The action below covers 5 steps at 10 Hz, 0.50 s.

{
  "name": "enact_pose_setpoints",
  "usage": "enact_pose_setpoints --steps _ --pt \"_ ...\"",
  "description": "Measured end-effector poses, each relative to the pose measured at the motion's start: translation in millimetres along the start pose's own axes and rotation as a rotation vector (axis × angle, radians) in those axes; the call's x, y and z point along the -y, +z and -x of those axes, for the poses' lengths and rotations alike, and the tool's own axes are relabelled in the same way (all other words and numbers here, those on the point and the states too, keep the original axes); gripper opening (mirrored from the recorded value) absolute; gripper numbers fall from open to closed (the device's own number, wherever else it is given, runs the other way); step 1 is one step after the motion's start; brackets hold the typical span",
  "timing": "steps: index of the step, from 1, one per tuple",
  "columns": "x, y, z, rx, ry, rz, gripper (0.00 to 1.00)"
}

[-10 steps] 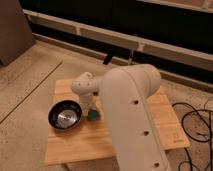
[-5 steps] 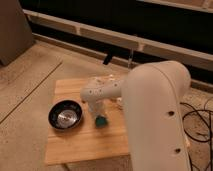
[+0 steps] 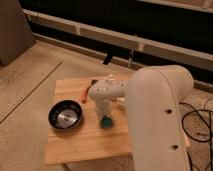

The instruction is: Wipe the white sponge on the table

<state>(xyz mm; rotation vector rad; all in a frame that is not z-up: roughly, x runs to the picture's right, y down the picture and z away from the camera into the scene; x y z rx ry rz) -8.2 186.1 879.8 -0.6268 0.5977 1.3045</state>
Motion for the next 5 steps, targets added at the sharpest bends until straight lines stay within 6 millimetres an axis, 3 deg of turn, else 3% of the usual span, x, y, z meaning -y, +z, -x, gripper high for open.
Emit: enact_pose_setpoints --steps 5 --pt "23.6 -0.3 23.4 0.009 0.029 -0.016 0.0"
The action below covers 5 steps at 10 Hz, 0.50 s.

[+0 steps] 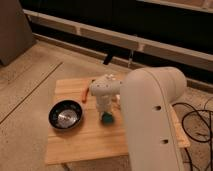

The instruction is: Wipe the white sponge on the table

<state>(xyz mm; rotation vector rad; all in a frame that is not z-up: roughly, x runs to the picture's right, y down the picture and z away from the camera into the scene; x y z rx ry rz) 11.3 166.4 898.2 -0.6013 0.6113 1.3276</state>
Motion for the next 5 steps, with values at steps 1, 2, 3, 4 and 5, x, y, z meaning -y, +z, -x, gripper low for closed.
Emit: enact_pose_setpoints --steps 1,2,3,4,5 --pt "7.9 -2.9 4.1 0.008 0.011 -0.004 0.0" --pt "13.5 -4.5 8.2 0.012 0.016 -0.009 0.0" --pt "17.0 -4.9 12.2 0.013 0.015 -0.013 0.0" --pt "19.9 -5.9 21.3 0.018 0.004 -0.019 0.0" --pt "19.4 -6.3 26.4 0.021 -0.003 -0.02 0.0"
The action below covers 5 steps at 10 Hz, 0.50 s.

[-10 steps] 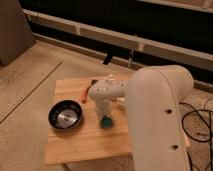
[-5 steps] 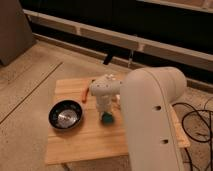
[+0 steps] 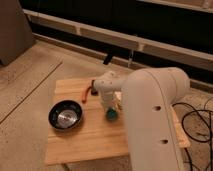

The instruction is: Wipe the white sponge on the table

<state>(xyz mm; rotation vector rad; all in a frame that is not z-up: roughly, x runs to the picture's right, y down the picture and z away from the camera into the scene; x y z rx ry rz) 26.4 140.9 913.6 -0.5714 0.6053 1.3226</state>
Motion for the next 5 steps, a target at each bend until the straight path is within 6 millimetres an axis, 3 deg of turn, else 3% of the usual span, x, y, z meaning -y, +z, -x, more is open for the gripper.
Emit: enact_pose_setpoints --steps 5 --pt "-14.4 6.6 35.6 0.003 -0.057 0.01 0.0"
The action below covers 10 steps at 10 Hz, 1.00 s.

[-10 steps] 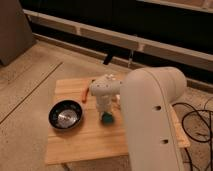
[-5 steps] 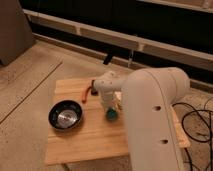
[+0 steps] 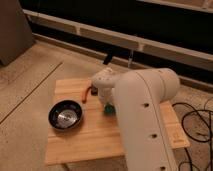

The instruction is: Wipe the white sponge on the table

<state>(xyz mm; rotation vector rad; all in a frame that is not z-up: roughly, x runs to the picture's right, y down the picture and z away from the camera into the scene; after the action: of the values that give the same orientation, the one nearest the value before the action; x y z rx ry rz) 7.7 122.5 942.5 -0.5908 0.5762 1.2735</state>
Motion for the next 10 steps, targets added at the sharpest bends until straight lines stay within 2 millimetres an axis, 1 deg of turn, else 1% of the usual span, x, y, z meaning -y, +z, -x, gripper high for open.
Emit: enact_pose_setpoints --steps 3,4,5,7,8,9,10 --pt "-13.0 4.6 17.0 -0.006 -0.043 0.001 0.0" --pt "-16.9 3.6 21.4 -0.004 -0.055 -0.005 0.0" --pt "-25.7 0.5 27.1 0.002 -0.071 -0.009 0.0" --pt "-48.0 -13.5 35.2 0.026 -0.104 -0.011 0.0" --pt "-64.4 -20.8 38.3 0.042 -0.121 -0.005 0.0" --pt "-73.8 -23.4 38.5 0.047 -0.131 -0.004 0.0" --pt "-88.6 -24.8 37.5 0.055 -0.143 0.005 0.0"
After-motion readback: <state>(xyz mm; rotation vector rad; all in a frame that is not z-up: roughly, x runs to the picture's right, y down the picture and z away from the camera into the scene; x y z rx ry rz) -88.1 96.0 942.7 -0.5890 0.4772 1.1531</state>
